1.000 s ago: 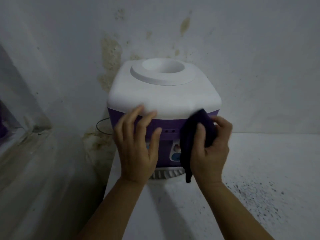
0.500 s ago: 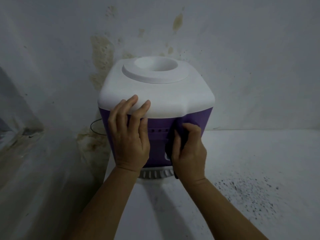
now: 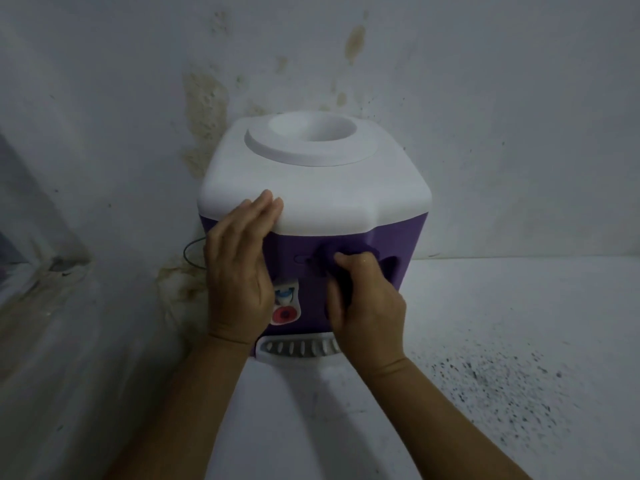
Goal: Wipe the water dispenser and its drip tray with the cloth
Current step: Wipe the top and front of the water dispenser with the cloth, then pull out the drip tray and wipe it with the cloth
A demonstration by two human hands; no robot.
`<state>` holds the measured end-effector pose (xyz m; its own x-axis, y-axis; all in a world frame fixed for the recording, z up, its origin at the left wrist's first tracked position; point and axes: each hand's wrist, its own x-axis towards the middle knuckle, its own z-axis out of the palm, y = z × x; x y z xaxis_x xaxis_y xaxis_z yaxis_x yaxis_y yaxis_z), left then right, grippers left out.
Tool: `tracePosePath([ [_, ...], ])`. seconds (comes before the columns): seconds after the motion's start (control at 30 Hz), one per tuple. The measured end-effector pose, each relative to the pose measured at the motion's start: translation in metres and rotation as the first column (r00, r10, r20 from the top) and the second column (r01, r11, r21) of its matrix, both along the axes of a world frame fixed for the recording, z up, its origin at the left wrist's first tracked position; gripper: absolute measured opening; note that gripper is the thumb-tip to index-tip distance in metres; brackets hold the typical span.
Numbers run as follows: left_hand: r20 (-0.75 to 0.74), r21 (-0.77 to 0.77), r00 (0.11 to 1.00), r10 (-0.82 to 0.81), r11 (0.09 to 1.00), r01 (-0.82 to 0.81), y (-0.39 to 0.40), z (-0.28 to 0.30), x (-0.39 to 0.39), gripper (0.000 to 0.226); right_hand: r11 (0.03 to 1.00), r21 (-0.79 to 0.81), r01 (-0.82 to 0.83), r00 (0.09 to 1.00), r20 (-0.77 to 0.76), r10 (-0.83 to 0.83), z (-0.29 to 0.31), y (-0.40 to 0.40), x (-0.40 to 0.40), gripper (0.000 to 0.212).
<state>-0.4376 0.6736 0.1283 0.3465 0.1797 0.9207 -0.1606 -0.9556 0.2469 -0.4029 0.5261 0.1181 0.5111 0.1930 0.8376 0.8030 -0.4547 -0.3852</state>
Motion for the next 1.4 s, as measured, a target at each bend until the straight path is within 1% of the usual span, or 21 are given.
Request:
tracePosePath([
  [0.07,-0.031,-0.012,0.999,-0.009,1.0,0.008,-0.002,-0.004,-0.001,0.045,0.997,0.071,0.017,1.0,-0.013,-0.016,0.002,0.005,0.0,0.018],
  [0.1,-0.034,-0.032,0.999,-0.014,0.999,0.013,-0.004,-0.005,0.0,0.043,0.999,0.035,0.006,1.0,0.023,-0.007,0.0,0.01,-0.001,0.016],
  [0.17,-0.035,-0.073,0.999,-0.031,0.997,0.028,-0.007,-0.004,-0.001,0.042,0.987,-0.159,-0.015,0.988,0.148,0.039,-0.01,0.021,-0.003,0.014],
  [0.2,-0.038,-0.083,0.998,-0.043,0.996,0.04,-0.008,-0.004,-0.002,0.042,0.967,-0.254,-0.026,0.983,0.171,0.071,-0.019,0.023,-0.004,0.012],
  [0.23,-0.042,-0.081,0.998,-0.056,0.995,0.053,-0.008,-0.003,-0.003,0.043,0.951,-0.305,-0.048,0.988,0.127,0.091,-0.028,0.021,-0.003,0.009],
  [0.3,-0.049,-0.058,0.994,-0.096,0.994,0.093,-0.006,-0.003,-0.006,0.044,0.966,-0.24,-0.099,0.985,-0.161,0.061,-0.045,0.007,-0.002,0.008],
  [0.33,-0.045,-0.057,0.992,-0.12,0.991,0.118,-0.006,-0.004,-0.009,0.045,0.984,-0.141,-0.106,0.934,-0.354,0.05,-0.052,-0.002,0.0,0.009],
  [0.4,-0.014,-0.135,0.992,-0.129,0.983,0.126,-0.008,-0.014,-0.015,0.043,0.994,0.061,-0.089,0.732,-0.673,0.107,-0.068,-0.021,0.007,0.007],
  [0.47,0.016,-0.353,0.997,-0.079,0.932,0.08,-0.015,-0.037,-0.024,0.04,0.988,0.149,-0.039,0.52,-0.842,0.147,-0.08,-0.033,0.016,0.015],
  [0.53,-0.016,-0.653,0.999,-0.044,0.757,0.023,-0.025,-0.065,-0.033,0.037,0.982,0.186,0.028,0.316,-0.934,0.168,-0.088,-0.04,0.022,0.035],
  [0.6,-0.169,-0.866,0.984,-0.046,0.485,-0.127,-0.028,-0.098,-0.038,0.029,0.967,0.228,0.109,0.143,-0.967,0.212,-0.097,-0.047,0.027,0.04],
  [0.63,-0.28,-0.907,0.957,-0.071,0.347,-0.24,-0.027,-0.114,-0.039,0.025,0.972,0.198,0.127,0.085,-0.978,0.189,-0.101,-0.05,0.03,0.04],
  [0.67,-0.383,-0.909,0.916,-0.119,0.225,-0.351,-0.025,-0.129,-0.039,0.024,0.988,0.106,0.109,0.04,-0.994,0.102,-0.106,-0.053,0.033,0.041],
  [0.7,-0.46,-0.887,0.869,-0.184,0.139,-0.44,-0.023,-0.141,-0.038,0.022,0.997,-0.009,0.076,-0.001,-1.0,-0.009,-0.111,-0.056,0.037,0.043],
  [0.77,-0.483,-0.863,0.811,-0.329,0.026,-0.504,-0.021,-0.155,-0.034,0.015,0.984,-0.178,0.014,-0.077,-0.981,-0.176,-0.123,-0.059,0.044,0.048],
  [0.87,-0.374,-0.868,0.842,-0.389,-0.172,-0.466,-0.021,-0.163,-0.023,0.017,0.961,-0.271,-0.047,-0.127,-0.953,-0.275,-0.138,-0.059,0.052,0.049],
  [0.93,-0.357,-0.862,0.861,-0.362,-0.226,-0.453,-0.019,-0.168,-0.014,0.017,0.962,-0.268,-0.042,-0.137,-0.953,-0.271,-0.147,-0.056,0.056,0.05],
  [1.03,-0.367,-0.85,0.874,-0.318,-0.268,-0.454,-0.014,-0.174,-0.004,0.042,0.975,-0.222,0.024,-0.144,-0.966,-0.216,-0.155,-0.048,0.062,0.054],
  [1.1,-0.373,-0.841,0.876,-0.305,-0.288,-0.458,-0.012,-0.178,-0.001,0.047,0.973,-0.229,0.031,-0.121,-0.967,-0.224,-0.16,-0.045,0.066,0.052],
  [1.23,-0.392,-0.83,0.868,-0.305,-0.29,-0.477,-0.008,-0.182,0.002,0.046,0.977,-0.211,0.031,-0.133,-0.97,-0.205,-0.166,-0.04,0.07,0.041],
  [1.4,-0.349,-0.847,0.888,-0.301,-0.304,-0.436,-0.006,-0.181,0.001,0.042,0.983,-0.178,0.033,-0.139,-0.975,-0.172,-0.167,-0.04,0.073,0.037],
])
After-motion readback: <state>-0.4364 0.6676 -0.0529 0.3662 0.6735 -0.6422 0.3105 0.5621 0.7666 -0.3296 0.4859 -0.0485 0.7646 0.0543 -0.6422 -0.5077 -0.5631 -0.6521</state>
